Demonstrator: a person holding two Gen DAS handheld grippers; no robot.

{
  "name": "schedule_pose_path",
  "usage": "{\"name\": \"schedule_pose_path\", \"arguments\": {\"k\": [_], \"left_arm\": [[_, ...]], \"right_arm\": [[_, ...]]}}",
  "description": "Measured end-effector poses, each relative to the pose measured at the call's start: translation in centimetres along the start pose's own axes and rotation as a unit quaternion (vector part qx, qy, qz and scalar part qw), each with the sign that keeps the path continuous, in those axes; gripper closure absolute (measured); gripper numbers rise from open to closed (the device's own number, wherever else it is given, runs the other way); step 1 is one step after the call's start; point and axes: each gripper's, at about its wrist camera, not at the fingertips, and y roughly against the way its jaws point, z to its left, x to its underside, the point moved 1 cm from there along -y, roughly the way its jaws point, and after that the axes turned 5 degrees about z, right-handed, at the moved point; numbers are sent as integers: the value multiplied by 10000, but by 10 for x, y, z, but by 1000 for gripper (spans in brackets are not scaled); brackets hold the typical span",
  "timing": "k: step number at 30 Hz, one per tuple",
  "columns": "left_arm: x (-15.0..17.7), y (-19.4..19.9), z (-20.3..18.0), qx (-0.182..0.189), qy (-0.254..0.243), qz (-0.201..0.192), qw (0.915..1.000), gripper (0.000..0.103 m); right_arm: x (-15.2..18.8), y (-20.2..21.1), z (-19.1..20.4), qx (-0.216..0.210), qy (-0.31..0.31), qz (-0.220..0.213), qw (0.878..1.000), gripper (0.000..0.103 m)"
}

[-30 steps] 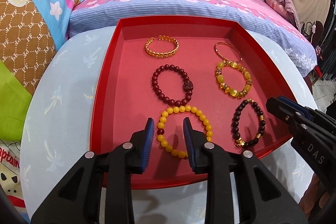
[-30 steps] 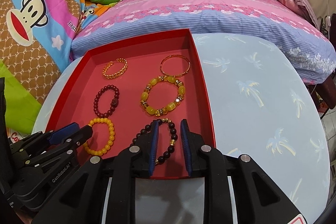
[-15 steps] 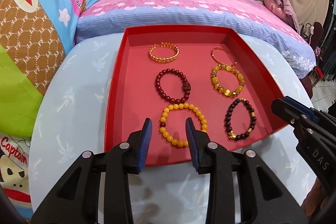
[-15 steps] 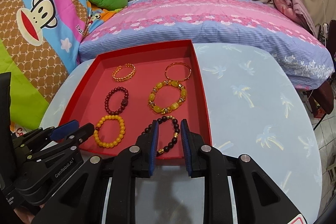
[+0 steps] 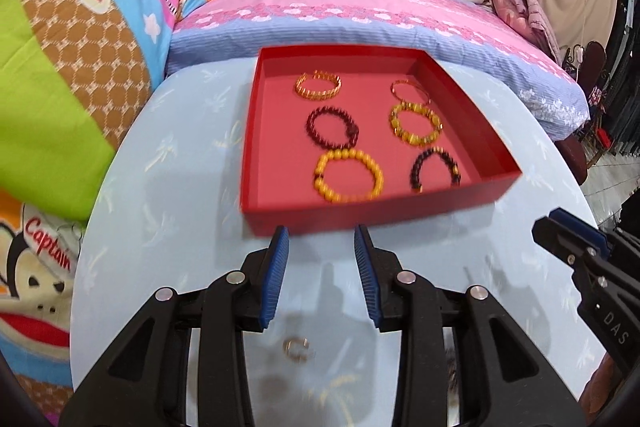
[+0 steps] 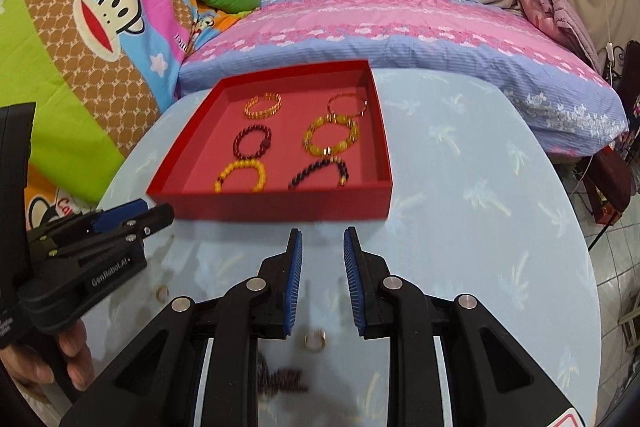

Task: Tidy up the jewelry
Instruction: 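Withdraw both open tools from the tray toward the remaining earrings and garnet strand, then grasp a gold hoop earring with the left tool while the right tool grasps the garnet bead strand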

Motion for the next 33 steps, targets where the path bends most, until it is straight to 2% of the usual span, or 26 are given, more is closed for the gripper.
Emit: {"name": "schedule_pose_path", "arguments": {"k": [7, 16, 23, 33], "left_arm": [[38, 4, 9, -46, 98, 262, 9996, 70], [83, 6, 19, 12, 298, 595, 9978, 70], [98, 6, 25, 2, 440, 714, 9965, 70], [96, 7, 25, 28, 453, 692, 9966, 70]], "right_arm": [[40, 5, 3, -70, 4, 267, 9996, 81], [73, 9, 5, -163, -11, 493, 9987, 81], [83, 5, 15, -363, -75, 589, 9976, 81], [86, -2, 26, -560, -102, 729, 9957, 81]]}}
